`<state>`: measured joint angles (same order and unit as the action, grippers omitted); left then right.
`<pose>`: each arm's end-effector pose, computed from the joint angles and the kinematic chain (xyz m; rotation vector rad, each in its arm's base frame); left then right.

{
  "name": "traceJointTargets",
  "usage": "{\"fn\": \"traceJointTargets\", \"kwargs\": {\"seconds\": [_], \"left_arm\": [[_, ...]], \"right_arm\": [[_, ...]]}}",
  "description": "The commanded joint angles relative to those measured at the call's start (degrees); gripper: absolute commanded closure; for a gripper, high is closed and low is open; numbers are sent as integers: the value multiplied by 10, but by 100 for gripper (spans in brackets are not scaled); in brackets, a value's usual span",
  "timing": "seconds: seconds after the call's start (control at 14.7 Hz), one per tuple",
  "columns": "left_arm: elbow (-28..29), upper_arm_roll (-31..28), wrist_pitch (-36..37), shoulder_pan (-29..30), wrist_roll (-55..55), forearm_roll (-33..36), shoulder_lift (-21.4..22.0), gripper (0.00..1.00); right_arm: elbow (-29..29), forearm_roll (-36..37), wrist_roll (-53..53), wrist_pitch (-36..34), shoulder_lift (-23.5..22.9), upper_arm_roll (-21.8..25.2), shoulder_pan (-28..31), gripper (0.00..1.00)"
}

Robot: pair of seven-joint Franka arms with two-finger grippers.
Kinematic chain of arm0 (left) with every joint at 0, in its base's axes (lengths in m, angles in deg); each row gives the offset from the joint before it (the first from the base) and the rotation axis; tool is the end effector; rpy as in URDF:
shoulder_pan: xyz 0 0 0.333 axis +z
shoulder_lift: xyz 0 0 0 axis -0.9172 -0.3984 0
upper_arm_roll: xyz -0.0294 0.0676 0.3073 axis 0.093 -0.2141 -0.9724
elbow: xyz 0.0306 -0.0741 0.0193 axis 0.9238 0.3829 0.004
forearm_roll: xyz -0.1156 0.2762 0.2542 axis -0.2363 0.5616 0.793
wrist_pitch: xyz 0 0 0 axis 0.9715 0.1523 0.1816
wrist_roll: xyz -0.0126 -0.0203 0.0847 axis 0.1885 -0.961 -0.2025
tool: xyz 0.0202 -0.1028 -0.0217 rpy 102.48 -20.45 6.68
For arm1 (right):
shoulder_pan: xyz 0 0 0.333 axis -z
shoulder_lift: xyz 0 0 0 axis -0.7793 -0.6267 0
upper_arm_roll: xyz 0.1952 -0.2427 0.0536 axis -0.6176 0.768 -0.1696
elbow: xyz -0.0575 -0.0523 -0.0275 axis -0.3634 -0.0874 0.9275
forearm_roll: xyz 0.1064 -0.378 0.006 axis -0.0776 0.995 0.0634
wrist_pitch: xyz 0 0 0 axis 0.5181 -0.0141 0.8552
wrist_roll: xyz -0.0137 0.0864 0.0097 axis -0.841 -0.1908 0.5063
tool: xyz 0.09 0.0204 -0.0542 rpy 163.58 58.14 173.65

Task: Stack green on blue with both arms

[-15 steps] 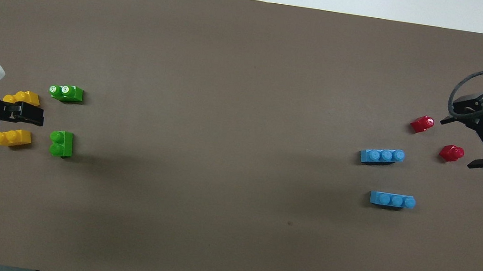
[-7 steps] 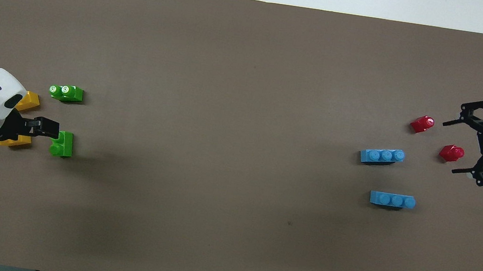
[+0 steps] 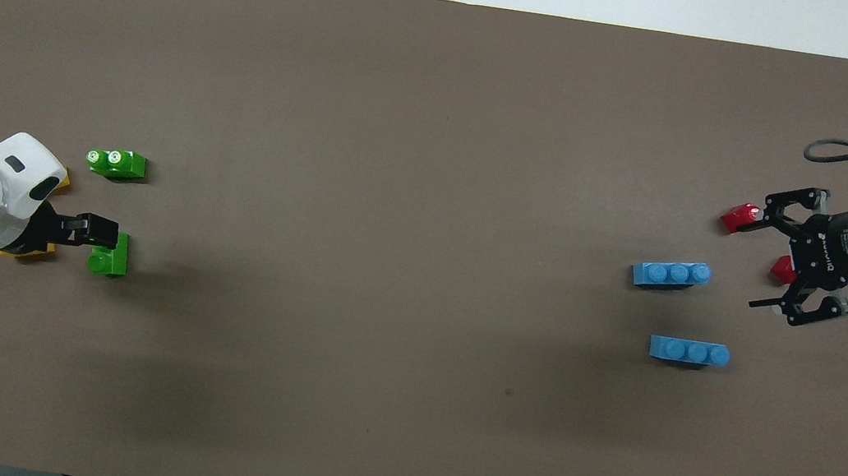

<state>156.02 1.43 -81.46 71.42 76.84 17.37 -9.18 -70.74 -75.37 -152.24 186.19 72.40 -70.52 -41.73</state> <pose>0.4921 0.0215 0.3718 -3.1269 -0.1418 0.1186 0.5680 -0.0577 0.4263 -2.1742 1.8672 0.5631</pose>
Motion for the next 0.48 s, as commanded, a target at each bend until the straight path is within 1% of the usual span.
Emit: {"fn": "traceJointTargets", "kwargs": {"seconds": [0.0, 0.27, 0.41], "left_arm": [[10, 0, -19, -2, -5, 6, -8, 0], [10, 0, -29, -3, -5, 6, -12, 0], [11, 0, -33, -8, -7, 6, -22, 0]], "right_arm": [[-24, -20, 6, 18, -2, -5, 19, 0], [-47, -20, 26, 58, -10, -5, 16, 0], [-59, -20, 37, 84, -11, -6, 13, 0]]}}
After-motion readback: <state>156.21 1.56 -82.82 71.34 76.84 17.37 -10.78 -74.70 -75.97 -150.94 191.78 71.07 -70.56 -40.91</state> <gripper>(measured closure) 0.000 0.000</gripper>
